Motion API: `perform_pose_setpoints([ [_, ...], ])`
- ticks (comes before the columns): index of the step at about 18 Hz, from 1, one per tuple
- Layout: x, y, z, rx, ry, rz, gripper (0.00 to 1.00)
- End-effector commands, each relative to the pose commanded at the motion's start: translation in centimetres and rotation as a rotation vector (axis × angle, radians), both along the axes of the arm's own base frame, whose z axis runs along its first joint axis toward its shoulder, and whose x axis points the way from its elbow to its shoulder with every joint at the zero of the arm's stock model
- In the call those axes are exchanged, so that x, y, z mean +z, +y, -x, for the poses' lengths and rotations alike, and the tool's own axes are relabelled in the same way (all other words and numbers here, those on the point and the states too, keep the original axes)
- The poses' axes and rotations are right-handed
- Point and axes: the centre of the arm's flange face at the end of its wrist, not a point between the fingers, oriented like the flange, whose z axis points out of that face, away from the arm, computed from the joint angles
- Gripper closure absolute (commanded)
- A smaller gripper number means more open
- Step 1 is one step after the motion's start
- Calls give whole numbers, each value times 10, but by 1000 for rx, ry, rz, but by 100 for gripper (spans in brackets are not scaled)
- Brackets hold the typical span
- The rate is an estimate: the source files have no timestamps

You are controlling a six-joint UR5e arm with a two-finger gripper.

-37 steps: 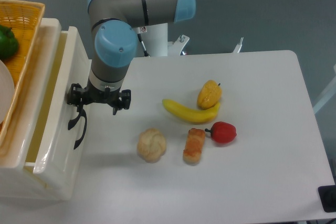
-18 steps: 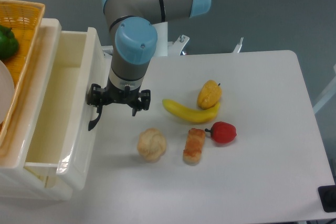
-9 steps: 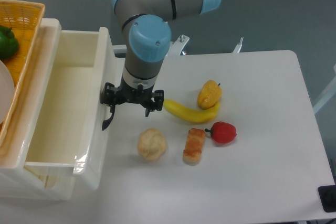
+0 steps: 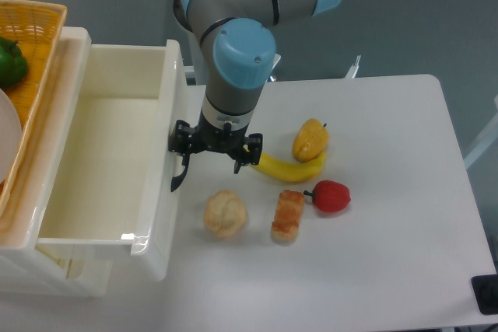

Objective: Slide the top white drawer open

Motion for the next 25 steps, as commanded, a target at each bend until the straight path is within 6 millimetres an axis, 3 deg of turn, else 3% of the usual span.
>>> perform_pose_setpoints([
  [3, 1, -6, 8, -10, 4, -6, 0],
  [25, -4, -10, 8, 82, -144, -23, 0],
])
